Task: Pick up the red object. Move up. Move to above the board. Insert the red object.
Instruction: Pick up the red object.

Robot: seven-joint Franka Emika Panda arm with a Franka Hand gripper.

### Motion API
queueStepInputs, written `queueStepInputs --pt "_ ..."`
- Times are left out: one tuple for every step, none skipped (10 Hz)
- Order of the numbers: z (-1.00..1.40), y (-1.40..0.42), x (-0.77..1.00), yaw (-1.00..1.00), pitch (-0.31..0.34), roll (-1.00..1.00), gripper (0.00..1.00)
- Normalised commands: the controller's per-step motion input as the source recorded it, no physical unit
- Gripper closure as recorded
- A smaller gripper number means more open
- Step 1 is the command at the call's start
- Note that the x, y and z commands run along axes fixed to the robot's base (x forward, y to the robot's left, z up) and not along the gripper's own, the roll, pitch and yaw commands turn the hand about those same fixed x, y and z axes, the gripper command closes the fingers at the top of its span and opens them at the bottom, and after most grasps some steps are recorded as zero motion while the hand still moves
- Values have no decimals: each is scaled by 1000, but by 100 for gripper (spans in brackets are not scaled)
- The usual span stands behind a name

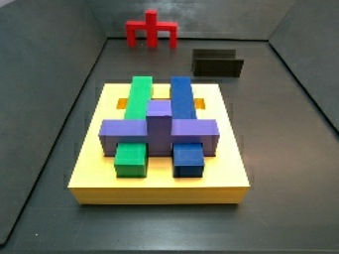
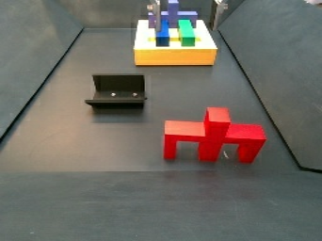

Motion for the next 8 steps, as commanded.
queueStepInputs --pt "-469 926 -6 -14 -74 -41 0" --pt "-409 911 -77 -29 -86 -7 0" --pt "-31 217 140 0 3 -13 0" --pt "-197 563 0 0 0 -84 0" --pt "-429 840 0 -9 -30 -66 0" --pt "-403 674 -23 -14 -44 -9 0" --pt "-443 514 -120 -183 -21 0 0" --pt "-460 420 -234 -254 -37 0 0"
